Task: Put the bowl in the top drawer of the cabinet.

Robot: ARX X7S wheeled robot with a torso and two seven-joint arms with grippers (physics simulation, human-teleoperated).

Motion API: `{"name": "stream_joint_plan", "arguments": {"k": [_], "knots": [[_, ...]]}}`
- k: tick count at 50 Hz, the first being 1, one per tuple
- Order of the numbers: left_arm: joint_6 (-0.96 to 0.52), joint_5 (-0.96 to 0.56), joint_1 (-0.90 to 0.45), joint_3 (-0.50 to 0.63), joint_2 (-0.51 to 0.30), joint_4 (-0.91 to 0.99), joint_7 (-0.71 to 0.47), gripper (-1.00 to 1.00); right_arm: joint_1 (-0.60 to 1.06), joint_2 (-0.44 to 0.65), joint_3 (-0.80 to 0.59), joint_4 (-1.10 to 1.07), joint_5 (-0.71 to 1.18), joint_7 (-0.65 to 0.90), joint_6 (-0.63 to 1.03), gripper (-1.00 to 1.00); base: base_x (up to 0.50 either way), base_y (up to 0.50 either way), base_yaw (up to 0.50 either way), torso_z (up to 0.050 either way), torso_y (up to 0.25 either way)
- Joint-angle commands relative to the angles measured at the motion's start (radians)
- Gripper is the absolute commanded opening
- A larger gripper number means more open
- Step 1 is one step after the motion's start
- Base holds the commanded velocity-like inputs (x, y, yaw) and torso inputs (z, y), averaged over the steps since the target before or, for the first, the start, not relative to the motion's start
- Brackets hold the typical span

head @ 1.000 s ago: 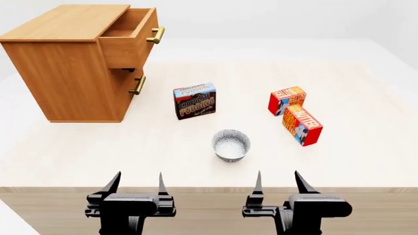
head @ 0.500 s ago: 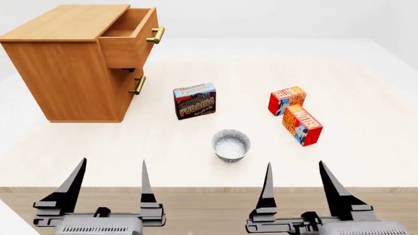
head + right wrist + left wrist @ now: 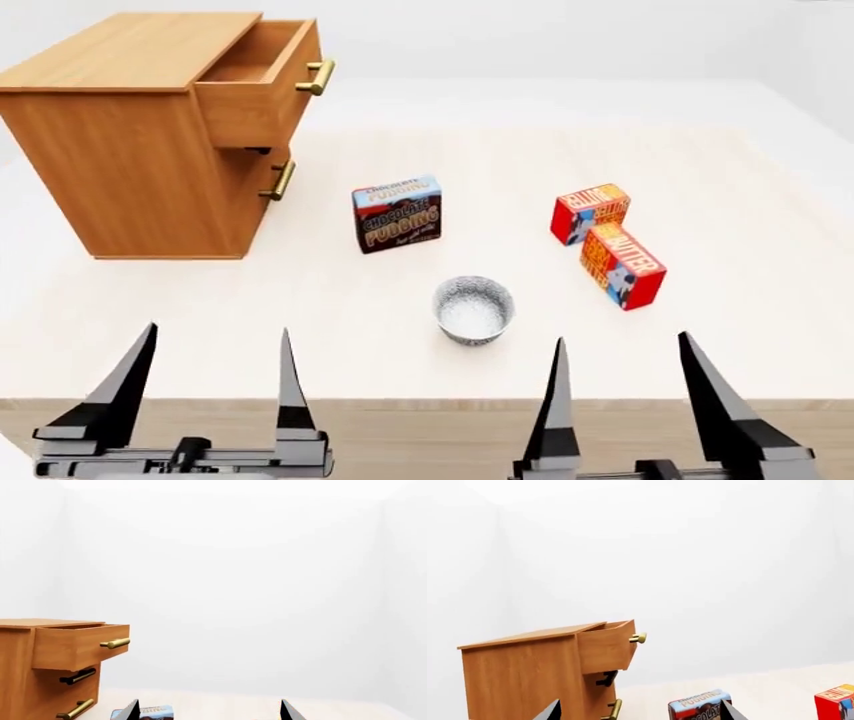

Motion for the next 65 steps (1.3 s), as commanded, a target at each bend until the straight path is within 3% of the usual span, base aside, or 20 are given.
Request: {"name": "stream_joint_plan", "arguments": {"k": [1, 38, 55, 60, 65], "knots": [[-0.005, -0.003, 0.005, 0.004, -0.008, 0.015, -0.005, 1.0, -0.009, 0.01, -0.012, -0.026, -0.008, 0.006, 0.002, 1.0, 0.5, 0.0, 0.0, 0.0, 0.0], [0.005, -0.017, 0.018, 0.022, -0.039, 0.025, -0.039, 1.0, -0.022, 0.031, -0.025, -0.05, -0.006, 0.028, 0.0, 1.0, 0.5, 0.0, 0.0, 0.0, 0.0], [-0.016, -0.015, 0.013, 0.034, -0.051, 0.037, -0.048, 1.0, -0.025, 0.044, -0.035, -0.064, -0.015, 0.039, 0.0, 1.0, 0.0, 0.0, 0.0, 0.0, 0.001], [-0.167, -0.007, -0.064, 0.041, -0.055, 0.108, -0.02, 1.0, -0.025, 0.049, -0.032, -0.072, -0.008, 0.042, 0.009, 1.0, 0.0, 0.0, 0.0, 0.0, 0.0], [-0.507, -0.013, -0.277, 0.058, -0.052, 0.233, 0.057, 1.0, -0.026, 0.055, -0.029, -0.074, 0.0, 0.043, 0.012, 1.0, 0.0, 0.0, 0.0, 0.0, 0.0]]}}
